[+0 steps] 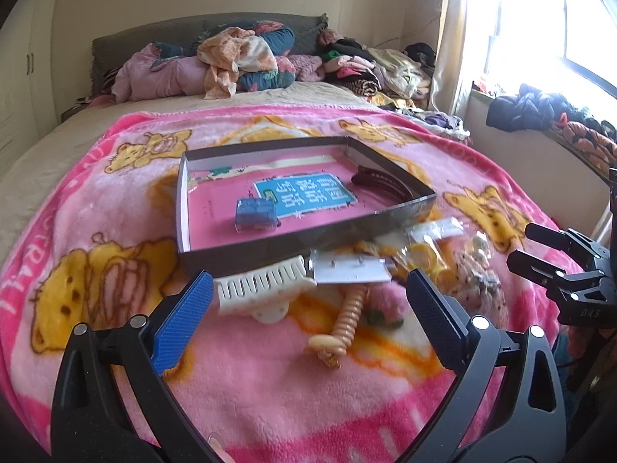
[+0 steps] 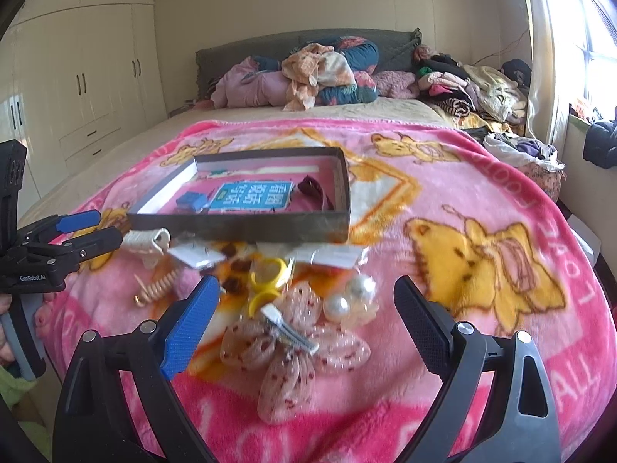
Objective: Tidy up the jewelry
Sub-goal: 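Reach the right tool to the pink sheer bow clip and grasp it, then grasp the beige spiral hair tie with the left tool while the right tool holds the bow, then carry the spiral hair tie and bow clip into the grey tray and release both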
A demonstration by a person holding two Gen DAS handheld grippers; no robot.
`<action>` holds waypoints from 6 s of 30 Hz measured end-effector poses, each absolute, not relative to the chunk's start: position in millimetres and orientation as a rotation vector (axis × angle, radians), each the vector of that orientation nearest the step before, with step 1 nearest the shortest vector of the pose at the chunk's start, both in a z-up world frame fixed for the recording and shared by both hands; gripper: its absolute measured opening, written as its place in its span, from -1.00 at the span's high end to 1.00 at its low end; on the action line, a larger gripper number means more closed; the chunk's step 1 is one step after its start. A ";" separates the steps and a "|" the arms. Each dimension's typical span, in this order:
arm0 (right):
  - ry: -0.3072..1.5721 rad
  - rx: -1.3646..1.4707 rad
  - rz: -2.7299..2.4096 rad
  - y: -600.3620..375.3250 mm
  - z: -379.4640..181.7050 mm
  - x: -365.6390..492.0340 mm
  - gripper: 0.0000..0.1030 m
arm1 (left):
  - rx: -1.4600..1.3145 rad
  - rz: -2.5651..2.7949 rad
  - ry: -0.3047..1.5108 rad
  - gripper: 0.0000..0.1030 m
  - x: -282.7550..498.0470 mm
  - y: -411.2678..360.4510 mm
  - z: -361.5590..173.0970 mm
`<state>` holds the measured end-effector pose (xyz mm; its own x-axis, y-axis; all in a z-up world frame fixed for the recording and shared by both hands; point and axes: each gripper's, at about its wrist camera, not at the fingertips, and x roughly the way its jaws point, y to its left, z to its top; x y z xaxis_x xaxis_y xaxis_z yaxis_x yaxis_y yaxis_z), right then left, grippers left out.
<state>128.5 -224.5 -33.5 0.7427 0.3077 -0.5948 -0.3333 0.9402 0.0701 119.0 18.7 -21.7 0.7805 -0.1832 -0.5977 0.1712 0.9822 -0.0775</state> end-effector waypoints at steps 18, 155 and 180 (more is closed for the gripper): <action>0.815 -0.008 0.295 -227.9 -68.5 139.9 -0.73 | 0.051 -0.266 0.706 -0.78 118.0 4.0 -52.6; 0.721 -0.017 0.344 -188.1 -16.0 284.7 0.69 | -0.062 -0.352 0.692 0.98 244.0 -3.7 -38.1; 0.747 -0.016 0.379 -179.4 -44.1 291.5 0.18 | -0.049 -0.368 0.741 0.98 249.8 -12.3 -56.1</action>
<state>291.5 -179.4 -44.1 0.6695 0.3304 -0.6653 -0.3419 0.9322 0.1189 249.8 -12.3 -56.1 0.6770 -0.3442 -0.6506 0.3102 0.9350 -0.1719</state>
